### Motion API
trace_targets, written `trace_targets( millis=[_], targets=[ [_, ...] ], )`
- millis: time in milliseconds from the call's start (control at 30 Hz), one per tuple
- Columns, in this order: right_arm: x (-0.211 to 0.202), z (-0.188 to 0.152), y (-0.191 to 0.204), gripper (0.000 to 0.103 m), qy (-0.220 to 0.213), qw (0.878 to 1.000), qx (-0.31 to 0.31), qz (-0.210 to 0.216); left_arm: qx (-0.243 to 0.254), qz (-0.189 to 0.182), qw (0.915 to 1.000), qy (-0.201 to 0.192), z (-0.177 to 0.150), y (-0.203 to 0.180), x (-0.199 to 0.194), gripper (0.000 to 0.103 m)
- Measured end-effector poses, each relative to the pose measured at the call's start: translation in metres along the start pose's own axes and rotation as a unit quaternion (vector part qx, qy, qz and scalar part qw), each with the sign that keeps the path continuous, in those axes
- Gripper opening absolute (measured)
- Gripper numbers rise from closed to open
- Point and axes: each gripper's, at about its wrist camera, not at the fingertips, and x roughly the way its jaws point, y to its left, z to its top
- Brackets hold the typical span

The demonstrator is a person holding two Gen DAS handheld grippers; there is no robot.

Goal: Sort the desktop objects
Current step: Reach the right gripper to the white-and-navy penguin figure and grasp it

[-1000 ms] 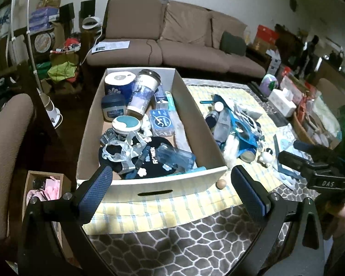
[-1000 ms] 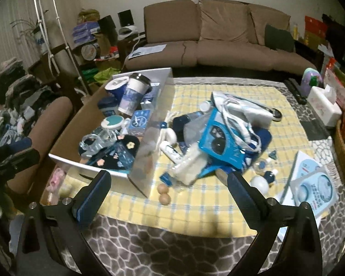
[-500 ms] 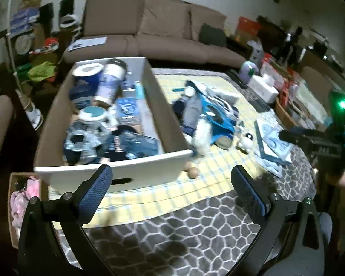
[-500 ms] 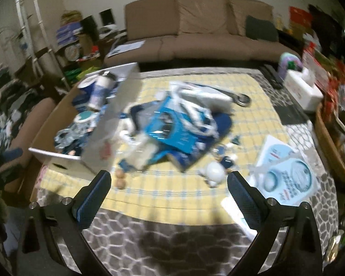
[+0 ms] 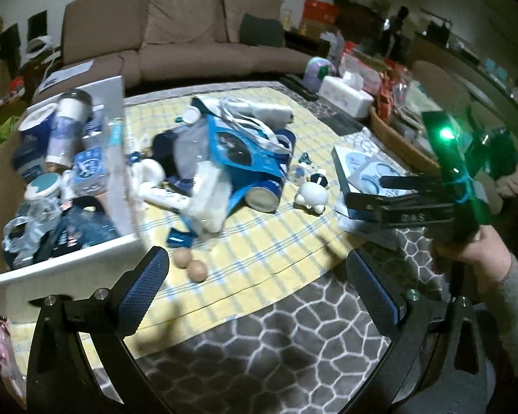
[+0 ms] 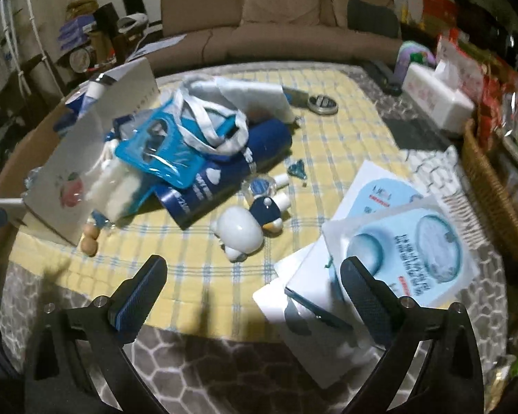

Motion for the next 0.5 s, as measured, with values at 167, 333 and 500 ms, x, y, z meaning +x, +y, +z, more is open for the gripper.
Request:
trace_targets(
  millis=[167, 333, 500],
  targets=[
    [0.028, 0.009, -0.010, 0.102, 0.002, 0.999, 0.047, 0.021, 0.019, 0.006, 0.9998, 0.001, 0.004, -0.016, 0.026, 0.103],
    [0.050, 0.017, 0.000, 0.102, 0.007, 0.999, 0.034, -0.001, 0.022, 0.009, 0.9997, 0.004, 0.007, -0.019, 0.042, 0.103],
    [0.066, 0.019, 0.009, 0.102, 0.012, 0.999, 0.010, -0.028, 0.014, 0.005, 0.9999, 0.008, 0.009, -0.018, 0.053, 0.103]
  ],
)
